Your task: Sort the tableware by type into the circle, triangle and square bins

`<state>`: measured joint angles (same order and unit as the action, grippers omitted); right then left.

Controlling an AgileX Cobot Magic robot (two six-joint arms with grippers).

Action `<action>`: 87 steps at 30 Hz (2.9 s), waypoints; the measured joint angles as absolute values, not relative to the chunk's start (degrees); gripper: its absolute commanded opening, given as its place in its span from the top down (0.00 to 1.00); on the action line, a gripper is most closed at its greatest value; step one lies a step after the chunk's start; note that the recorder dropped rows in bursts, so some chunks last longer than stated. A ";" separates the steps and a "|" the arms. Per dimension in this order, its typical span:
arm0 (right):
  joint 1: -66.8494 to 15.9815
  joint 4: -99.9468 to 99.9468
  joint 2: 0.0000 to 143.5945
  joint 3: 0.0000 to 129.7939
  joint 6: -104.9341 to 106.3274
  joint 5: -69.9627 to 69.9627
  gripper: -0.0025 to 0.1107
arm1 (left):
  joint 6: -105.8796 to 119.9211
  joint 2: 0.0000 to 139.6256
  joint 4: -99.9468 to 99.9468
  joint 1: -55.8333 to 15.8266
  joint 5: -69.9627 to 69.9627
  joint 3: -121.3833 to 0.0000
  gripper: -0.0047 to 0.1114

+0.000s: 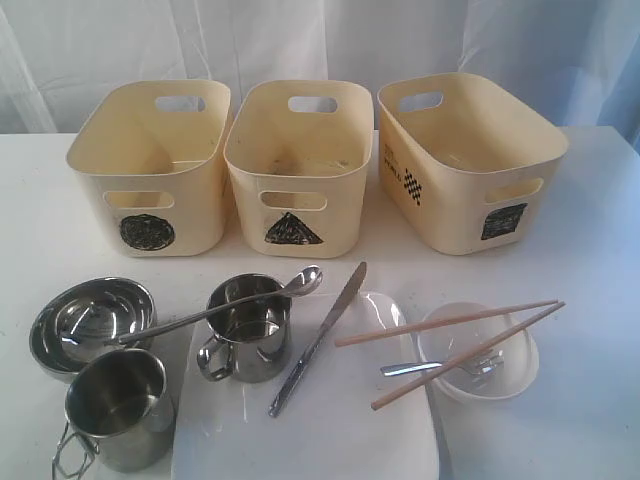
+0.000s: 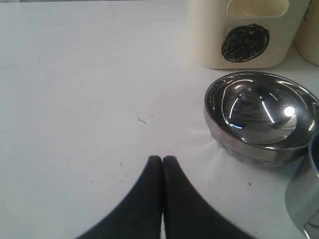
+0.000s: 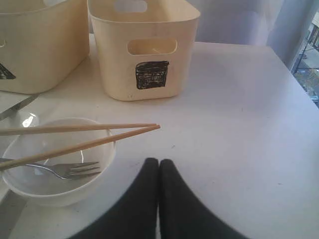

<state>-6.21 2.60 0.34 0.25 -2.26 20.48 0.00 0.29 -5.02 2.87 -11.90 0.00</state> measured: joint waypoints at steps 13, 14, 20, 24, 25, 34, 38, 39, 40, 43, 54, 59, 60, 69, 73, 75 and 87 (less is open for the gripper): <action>-6.21 2.60 0.34 0.25 -2.26 20.48 0.98 | 0.00 0.29 -5.02 2.87 -11.90 0.00 0.96; -6.21 2.60 0.34 0.25 -2.26 20.48 0.98 | 0.00 0.29 -5.02 2.87 -11.90 0.00 0.96; -6.21 2.60 0.34 0.25 -2.26 20.48 0.98 | 0.00 0.29 -5.02 2.87 -11.90 0.00 0.96; -6.21 2.60 0.34 0.25 -2.26 20.48 0.98 | 0.00 0.29 -5.02 2.87 -11.90 0.00 0.96; -6.21 2.60 0.34 0.25 -2.26 20.48 0.98 | 0.00 0.29 -5.02 2.87 -11.90 0.00 0.96; -6.21 2.60 0.34 0.25 -2.26 20.48 0.98 | 0.00 0.29 -5.02 2.87 -11.90 0.00 0.96; -6.21 2.60 0.34 0.25 -2.26 20.48 0.98 | 0.00 0.29 -5.02 2.87 -11.90 0.00 0.96; -6.21 2.60 0.34 0.25 -2.26 20.48 0.98 | 0.00 0.29 -5.02 2.87 -11.90 0.00 0.96; -6.21 2.60 0.34 0.25 -2.26 20.48 0.98 | 0.00 0.29 -5.02 2.87 -11.90 0.00 0.96; -6.21 2.60 0.34 0.25 -2.26 20.48 0.98 | 0.00 0.29 -5.02 2.87 -11.90 0.00 0.96; -6.21 2.67 0.34 0.25 -0.47 13.14 0.98 | 0.00 0.29 -5.02 2.87 -11.90 0.00 0.96; -6.21 0.00 0.34 0.22 -6.82 -1.67 0.98 | 0.00 0.29 -5.02 2.87 -11.90 0.00 0.96; -6.21 0.00 0.34 0.22 -8.17 -4.77 0.98 | 0.00 0.29 -5.02 2.87 -11.90 0.00 0.96; -6.21 -1.19 0.34 0.22 -28.15 -12.30 0.98 | 0.00 0.29 -5.02 2.87 -11.90 0.00 0.96; -6.21 -1.30 0.34 0.13 -33.48 -3.68 0.98 | 0.00 0.29 -5.02 2.87 -11.90 0.00 0.96; -6.21 -1.39 0.34 0.13 -37.34 -1.27 0.98 | 0.00 0.29 -5.02 2.87 -11.90 0.00 0.96; -6.21 -1.53 14.64 20.37 -26.84 16.30 0.98 | 0.00 0.29 -5.02 2.87 -11.90 0.00 0.96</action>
<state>-6.21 -1.53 14.64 20.37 -26.84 16.30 0.00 0.29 -5.02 2.87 -11.90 0.00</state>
